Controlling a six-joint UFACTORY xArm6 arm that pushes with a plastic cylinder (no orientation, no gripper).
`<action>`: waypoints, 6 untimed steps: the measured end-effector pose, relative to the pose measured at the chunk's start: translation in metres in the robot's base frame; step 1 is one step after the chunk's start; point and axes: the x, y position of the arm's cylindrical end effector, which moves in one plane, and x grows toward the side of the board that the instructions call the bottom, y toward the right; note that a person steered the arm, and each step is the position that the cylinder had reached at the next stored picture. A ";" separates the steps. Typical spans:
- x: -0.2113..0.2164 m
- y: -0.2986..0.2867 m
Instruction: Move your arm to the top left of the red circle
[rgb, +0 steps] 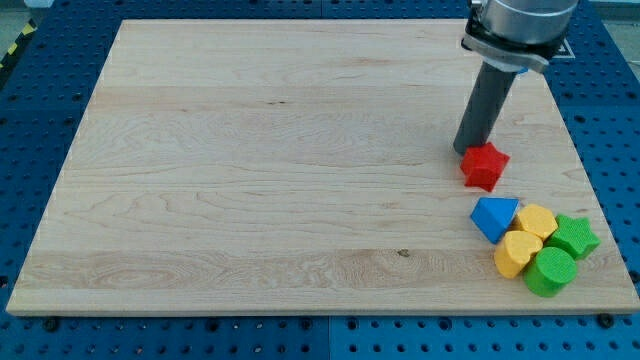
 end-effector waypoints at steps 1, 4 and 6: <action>0.027 0.008; -0.043 0.016; -0.172 0.006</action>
